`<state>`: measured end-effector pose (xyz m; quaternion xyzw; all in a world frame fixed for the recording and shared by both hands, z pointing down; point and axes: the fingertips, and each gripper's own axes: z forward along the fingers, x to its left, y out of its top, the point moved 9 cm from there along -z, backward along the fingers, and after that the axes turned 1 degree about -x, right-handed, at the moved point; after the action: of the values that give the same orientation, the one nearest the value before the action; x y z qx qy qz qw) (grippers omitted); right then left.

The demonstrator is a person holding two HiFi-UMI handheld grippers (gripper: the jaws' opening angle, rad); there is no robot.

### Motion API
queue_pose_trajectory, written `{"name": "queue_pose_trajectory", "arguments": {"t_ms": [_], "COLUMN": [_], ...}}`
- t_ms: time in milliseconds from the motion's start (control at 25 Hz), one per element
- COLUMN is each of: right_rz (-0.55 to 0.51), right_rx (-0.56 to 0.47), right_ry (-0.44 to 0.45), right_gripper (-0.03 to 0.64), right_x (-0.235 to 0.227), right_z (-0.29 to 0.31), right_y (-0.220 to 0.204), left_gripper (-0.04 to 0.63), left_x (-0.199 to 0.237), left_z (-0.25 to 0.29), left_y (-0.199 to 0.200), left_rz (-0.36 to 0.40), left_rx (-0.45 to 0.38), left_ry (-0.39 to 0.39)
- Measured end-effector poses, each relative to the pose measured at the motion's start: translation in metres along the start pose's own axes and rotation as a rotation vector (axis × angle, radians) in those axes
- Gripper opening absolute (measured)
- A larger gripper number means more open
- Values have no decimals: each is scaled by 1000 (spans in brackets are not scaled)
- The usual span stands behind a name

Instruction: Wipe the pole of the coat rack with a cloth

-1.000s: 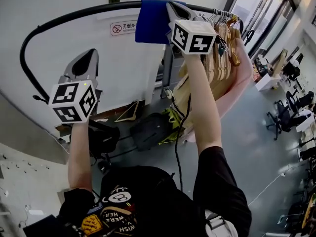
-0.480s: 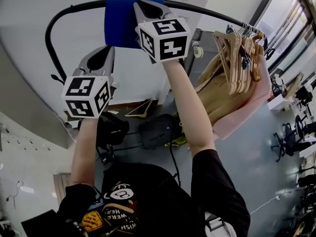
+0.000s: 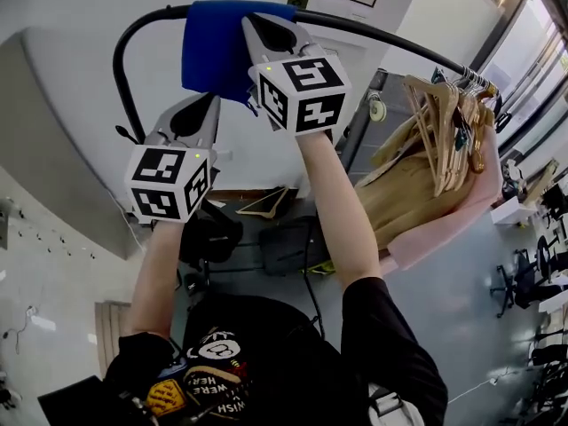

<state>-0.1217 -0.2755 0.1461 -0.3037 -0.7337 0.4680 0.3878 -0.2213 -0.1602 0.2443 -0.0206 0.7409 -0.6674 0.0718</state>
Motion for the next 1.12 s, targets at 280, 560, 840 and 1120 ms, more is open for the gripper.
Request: {"name": "queue_pose_trajectory", "arguments": {"t_ms": [280, 560, 840, 1120], "right_rz": [110, 124, 211, 284], "right_rx": [12, 172, 271, 337], "right_ry": [-13, -84, -164, -209], "right_gripper": [2, 1, 0, 0], "right_x": [-3, 49, 109, 193], "right_z": [-60, -122, -153, -162], "right_y": [-20, -81, -112, -123], "left_gripper": [3, 3, 3, 3], "left_x": [-7, -32, -35, -24], "left_z": [2, -18, -54, -113], "left_y": [-10, -46, -70, -83], "left_rz": [-23, -60, -61, -75], "left_rx": [17, 60, 123, 154], "left_ry": [-29, -111, -182, -221]}}
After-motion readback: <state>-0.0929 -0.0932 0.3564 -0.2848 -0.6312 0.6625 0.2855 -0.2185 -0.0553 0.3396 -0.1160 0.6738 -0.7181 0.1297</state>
